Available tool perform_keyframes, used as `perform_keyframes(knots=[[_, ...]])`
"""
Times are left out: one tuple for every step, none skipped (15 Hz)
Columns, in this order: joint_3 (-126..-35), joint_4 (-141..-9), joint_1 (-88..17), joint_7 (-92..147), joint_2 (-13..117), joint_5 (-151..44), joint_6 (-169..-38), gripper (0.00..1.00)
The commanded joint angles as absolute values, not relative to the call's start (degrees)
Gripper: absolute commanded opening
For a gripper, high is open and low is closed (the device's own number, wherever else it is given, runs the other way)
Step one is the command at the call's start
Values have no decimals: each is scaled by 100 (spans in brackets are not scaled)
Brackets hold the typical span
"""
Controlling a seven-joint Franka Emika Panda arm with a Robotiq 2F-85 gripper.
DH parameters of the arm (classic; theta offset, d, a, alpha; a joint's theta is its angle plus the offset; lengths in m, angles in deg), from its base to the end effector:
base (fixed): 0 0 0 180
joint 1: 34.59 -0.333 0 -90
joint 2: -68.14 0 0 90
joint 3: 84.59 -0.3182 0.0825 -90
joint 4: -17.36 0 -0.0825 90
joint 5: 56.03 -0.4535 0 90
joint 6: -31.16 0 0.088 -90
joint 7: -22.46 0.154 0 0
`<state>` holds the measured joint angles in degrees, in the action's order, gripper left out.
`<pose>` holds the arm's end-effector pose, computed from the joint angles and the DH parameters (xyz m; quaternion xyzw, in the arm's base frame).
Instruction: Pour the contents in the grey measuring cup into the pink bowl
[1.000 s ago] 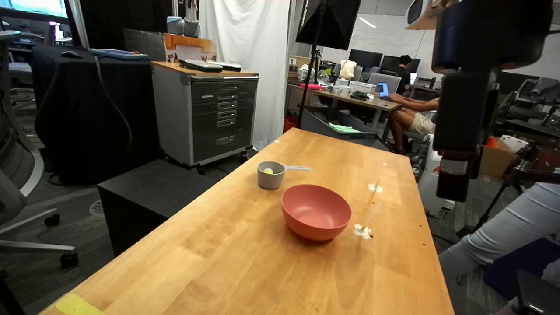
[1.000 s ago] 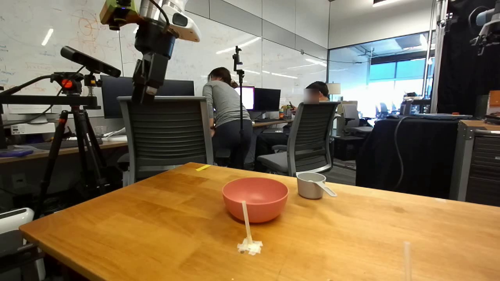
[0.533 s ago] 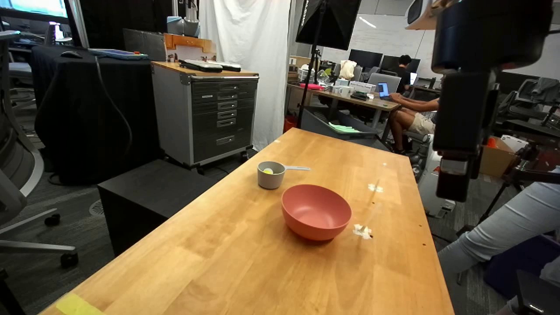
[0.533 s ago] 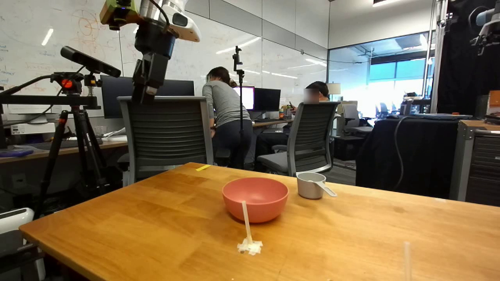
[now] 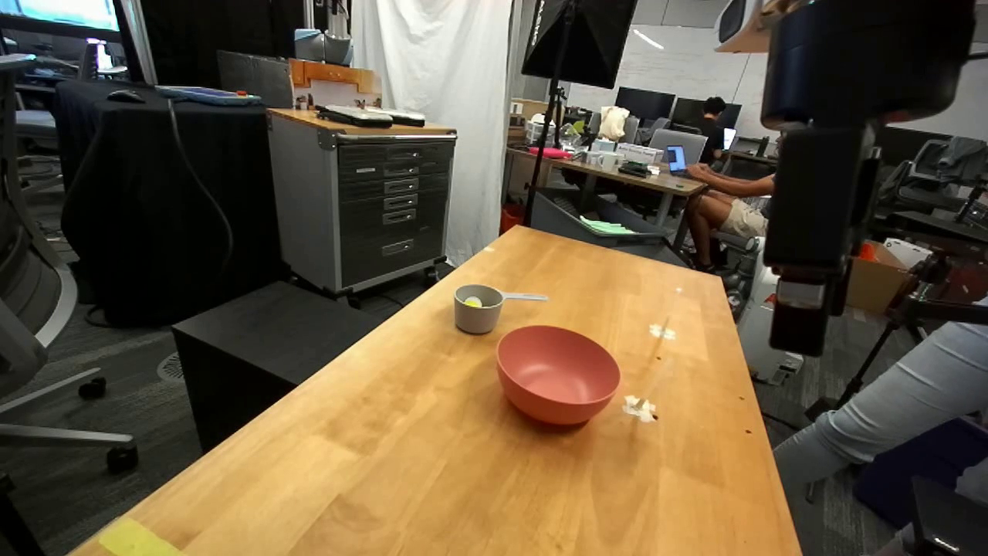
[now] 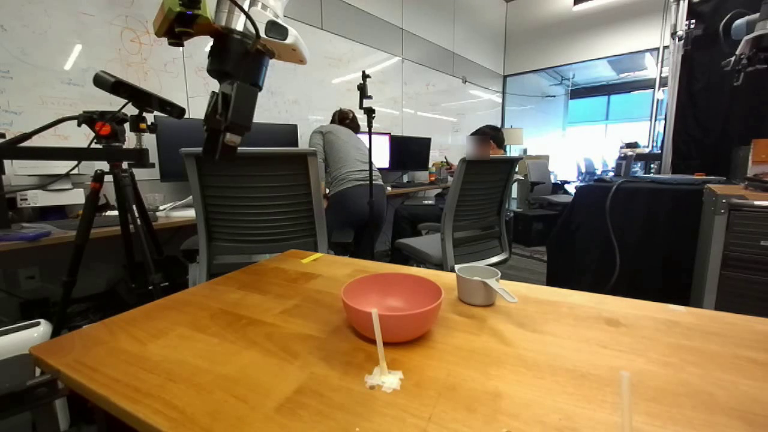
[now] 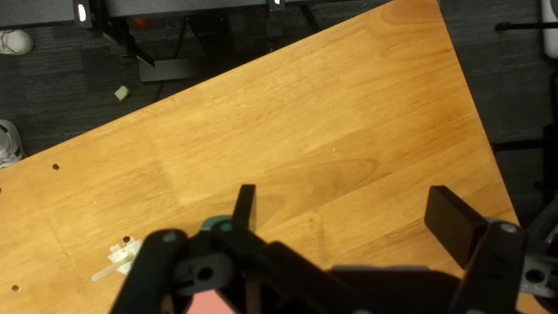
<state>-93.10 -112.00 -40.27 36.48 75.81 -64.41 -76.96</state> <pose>0.4987 0.1431 0.3210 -0.9909 0.0312 0.1284 0.0260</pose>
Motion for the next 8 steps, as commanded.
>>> perform_keyframes(knots=[[-9280,-11193,-4057,3651,7579,-6436,-7687,100],[-9280,-11193,-4057,3651,7579,-6436,-7687,100],[-9280,-11193,-4057,3651,7579,-6436,-7687,100],[-9280,-11193,-4057,3651,7579,-6436,-7687,100],[-9282,-11195,-4058,3655,7571,-6424,-7686,100],[-9283,-11194,-4058,3651,7557,-6410,-7689,100],[-9281,-11179,-4058,3625,7541,-6395,-7692,100],[-9278,-11155,-4054,3621,7521,-6371,-7706,100]])
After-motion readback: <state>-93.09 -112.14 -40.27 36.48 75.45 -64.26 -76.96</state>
